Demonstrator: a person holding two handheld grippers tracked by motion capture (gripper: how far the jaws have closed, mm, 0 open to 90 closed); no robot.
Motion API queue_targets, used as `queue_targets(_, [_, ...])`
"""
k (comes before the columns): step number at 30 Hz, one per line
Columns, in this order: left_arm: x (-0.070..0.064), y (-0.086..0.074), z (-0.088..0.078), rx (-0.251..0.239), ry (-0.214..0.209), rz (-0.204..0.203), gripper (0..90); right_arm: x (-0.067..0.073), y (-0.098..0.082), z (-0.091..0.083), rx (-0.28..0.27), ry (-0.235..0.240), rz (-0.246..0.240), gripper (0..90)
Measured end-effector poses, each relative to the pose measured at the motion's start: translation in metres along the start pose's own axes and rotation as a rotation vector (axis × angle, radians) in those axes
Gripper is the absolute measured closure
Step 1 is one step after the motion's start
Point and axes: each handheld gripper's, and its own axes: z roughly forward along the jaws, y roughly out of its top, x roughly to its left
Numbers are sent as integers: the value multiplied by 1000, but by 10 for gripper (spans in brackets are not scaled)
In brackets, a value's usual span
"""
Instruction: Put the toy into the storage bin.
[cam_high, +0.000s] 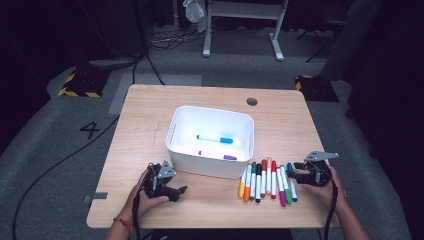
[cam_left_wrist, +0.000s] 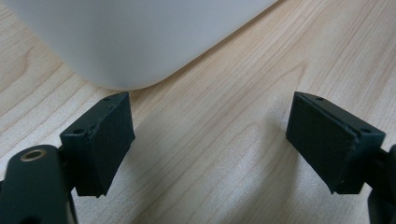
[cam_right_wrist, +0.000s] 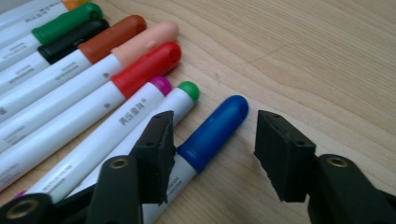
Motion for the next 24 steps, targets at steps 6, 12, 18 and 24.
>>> queue_targets(6, [0,0,0,0,0,-1,151,-13,-7,-2,-8,-29,57,670])
queue_targets(12, [0,0,0,0,-1,-1,151,-15,-8,-2,-8,-56,36,743])
queue_targets(18, [0,0,0,1,-2,-1,151,-17,-9,-5,-41,-31,37,746])
queue_targets(24, [0,0,0,1,-2,-2,151,-20,1,-25,-180,30,58,747])
